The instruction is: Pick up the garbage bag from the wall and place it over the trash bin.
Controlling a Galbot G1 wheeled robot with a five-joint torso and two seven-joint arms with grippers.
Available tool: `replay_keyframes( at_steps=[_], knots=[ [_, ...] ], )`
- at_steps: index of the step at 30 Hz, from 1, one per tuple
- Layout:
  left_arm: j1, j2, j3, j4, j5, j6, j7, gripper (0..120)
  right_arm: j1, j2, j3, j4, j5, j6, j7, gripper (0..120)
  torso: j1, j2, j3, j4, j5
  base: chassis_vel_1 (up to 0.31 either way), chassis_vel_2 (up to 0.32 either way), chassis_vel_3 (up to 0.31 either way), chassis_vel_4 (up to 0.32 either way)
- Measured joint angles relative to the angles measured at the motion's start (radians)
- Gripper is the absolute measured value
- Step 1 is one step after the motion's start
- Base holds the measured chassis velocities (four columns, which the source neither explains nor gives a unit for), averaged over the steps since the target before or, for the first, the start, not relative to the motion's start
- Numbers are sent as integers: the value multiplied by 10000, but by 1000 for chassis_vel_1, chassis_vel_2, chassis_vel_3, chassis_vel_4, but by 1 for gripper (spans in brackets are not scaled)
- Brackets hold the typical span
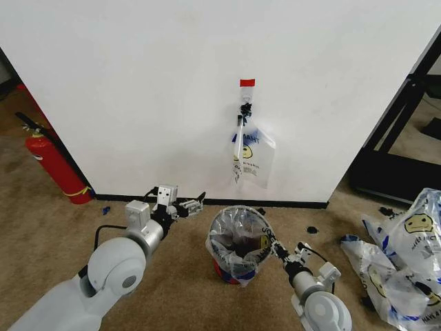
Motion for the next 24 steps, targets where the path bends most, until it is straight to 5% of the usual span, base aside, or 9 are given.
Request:
replay_keyframes(
  at_steps=[11,14,17,24],
  knots=[
    [923,-139,-370,-417,444,-137,68,100,-347,-336,35,469,-852,-173,-35,88,0,0,-1,1,0,0,0,0,0],
    [1080,-151,-418,-528,556,-140,70,100,-408,-460,62,196,-2184,-81,-202,98,0,0,0,0,1,0,0,0,0],
    [1303,-191,-434,-655,767,-140,70,100,-670,-690,67,-206,-4122,352,-468,100,0,0,0,-1,1,0,0,0,0],
    [1492,-292,-393,-712,1017,-140,84,100,-813,-694,121,-552,-4420,1367,-1064,100,0,0,0,1,-1,0,0,0,0]
  ],
)
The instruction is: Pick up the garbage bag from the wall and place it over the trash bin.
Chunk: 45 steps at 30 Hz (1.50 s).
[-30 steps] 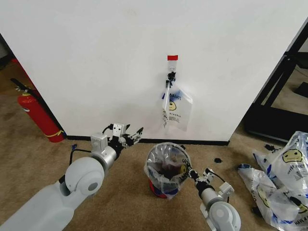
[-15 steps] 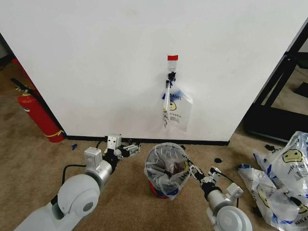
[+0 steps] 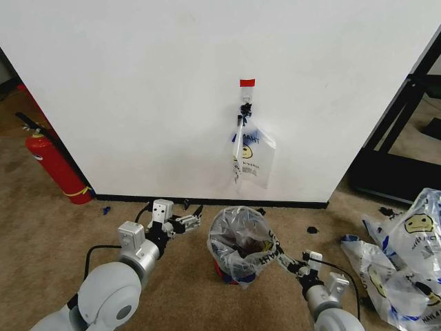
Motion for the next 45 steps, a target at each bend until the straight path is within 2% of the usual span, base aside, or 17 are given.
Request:
replay_keyframes(
  at_steps=[1,2,5,6,7,9,10,13,16,19,24,27,33,35,40,43,45],
  knots=[
    [37,-14,7,-52,57,0,3,100,8,22,12,-422,-424,900,-305,100,0,0,0,0,2,0,0,0,0],
    [37,-14,7,-52,57,0,3,100,8,22,12,-422,-424,900,-305,100,0,0,0,0,2,0,0,0,0],
    [92,-9,-47,-128,118,0,7,100,135,97,129,-1504,-1886,2973,-947,100,0,0,0,-1,3,0,0,0,0],
    [101,-3,-63,-136,121,0,8,100,155,108,151,-1654,-2103,3245,-1038,100,1,0,1,-1,3,0,0,0,0],
    [117,13,-110,-150,123,-1,12,100,265,156,295,-2285,-2967,4360,-1430,100,0,0,0,0,1,0,0,0,0],
    [128,23,-132,-164,123,-1,13,100,396,206,458,-2941,-3686,5618,-1952,100,1,0,0,-1,2,0,0,0,0],
    [128,23,-132,-164,123,-1,13,100,396,206,458,-2941,-3686,5618,-1952,100,1,0,0,-1,2,0,0,0,0],
    [127,0,-103,-167,152,-3,13,100,631,267,796,-3897,-4002,7564,-3237,100,1,0,1,-1,3,0,0,0,0],
    [138,-46,-28,-168,197,-29,13,100,811,298,947,-4343,-3484,8592,-4196,100,1,0,1,-1,1,0,0,0,0],
    [158,-51,2,-162,237,-39,13,100,829,311,950,-4317,-2595,8664,-4890,100,1,0,1,0,2,0,0,0,0],
    [186,-40,-7,-177,278,-44,13,100,737,234,986,-3819,137,7173,-7084,100,1,0,1,-1,1,0,0,0,0],
    [216,-28,-44,-235,280,-33,13,100,883,172,1222,-3968,498,6883,-8048,100,1,0,0,-1,0,0,0,0,0],
    [367,2,-209,-295,320,-21,25,100,1574,5,2248,-4749,-1176,8121,-9675,100,1,0,1,0,3,0,0,0,0],
    [400,-4,-218,-274,363,-20,35,100,1844,-157,2569,-4807,-2382,9091,-10084,100,1,0,1,0,1,0,0,0,0],
    [406,-74,-139,-191,468,-22,60,100,2015,-757,2398,-4365,-4340,9977,-9723,100,1,0,1,0,3,0,0,0,0],
    [410,-93,-99,-159,499,-23,76,100,1967,-1031,2285,-4075,-4456,10003,-9708,100,1,0,1,0,3,0,0,0,0],
    [428,-106,-76,-131,522,-22,82,100,1992,-1460,2290,-3989,-3661,9952,-10507,100,1,0,1,-1,5,0,0,0,0]
  ],
)
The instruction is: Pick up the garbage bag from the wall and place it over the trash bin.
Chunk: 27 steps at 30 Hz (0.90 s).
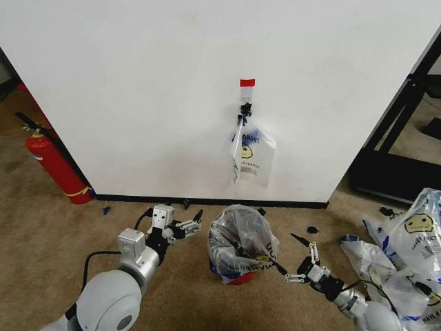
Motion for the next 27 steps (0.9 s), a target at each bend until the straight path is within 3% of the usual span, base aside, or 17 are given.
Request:
replay_keyframes(
  at_steps=[3,8,10,12,13,16,20,21,24,27],
  knots=[
    [47,19,-15,6,25,-2,1,100,23,-497,302,1,779,-630,-1147,100,0,0,0,1,-3,0,0,0,0],
    [91,-29,-109,64,55,-55,2,100,-357,-884,92,302,2514,-1529,-1361,100,0,0,0,0,0,0,0,0,0],
    [174,-60,-111,120,296,-321,29,100,-476,-738,483,366,1638,-1597,-555,100,0,0,0,1,-6,0,0,0,0],
    [260,-163,-68,362,838,-993,219,100,-698,-526,431,210,1811,-1478,1356,100,0,0,0,1,3,0,0,0,0],
    [260,-163,-68,362,838,-993,219,100,-698,-526,431,210,1811,-1478,1356,100,0,0,0,1,3,0,0,0,0],
    [390,-456,19,1107,1368,-2418,452,100,-1143,-41,643,329,1281,-1358,4061,100,0,0,-1,2,-5,0,0,0,0],
    [456,-1243,-93,2666,2265,-5029,770,100,-2397,762,619,1598,1072,-2023,7359,100,0,0,-1,-5,-13,0,0,0,0],
    [456,-1243,-93,2666,2265,-5029,770,100,-2397,762,619,1598,1072,-2023,7359,100,0,0,-1,-5,-13,0,0,0,0],
    [692,-1976,-525,3473,2985,-6775,1020,100,-3352,1518,450,2905,1111,-2464,8649,100,0,0,-1,-4,-6,0,0,0,0],
    [1186,-2364,-1035,3607,3214,-7676,1270,100,-3996,2070,216,4133,1092,-2873,9333,100,-1,0,-2,0,-9,0,0,0,0]
  ],
)
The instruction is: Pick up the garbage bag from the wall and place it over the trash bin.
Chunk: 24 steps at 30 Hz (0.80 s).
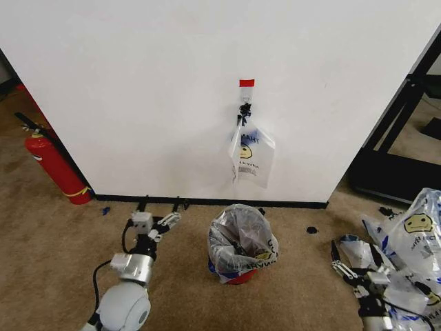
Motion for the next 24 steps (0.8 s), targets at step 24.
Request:
replay_keyframes(
  at_steps=[24],
  knots=[
    [1777,-272,-1120,-672,1010,-997,422,100,-666,1047,-253,2702,-1293,17,-803,100,0,0,1,0,3,0,0,0,0]
  ],
)
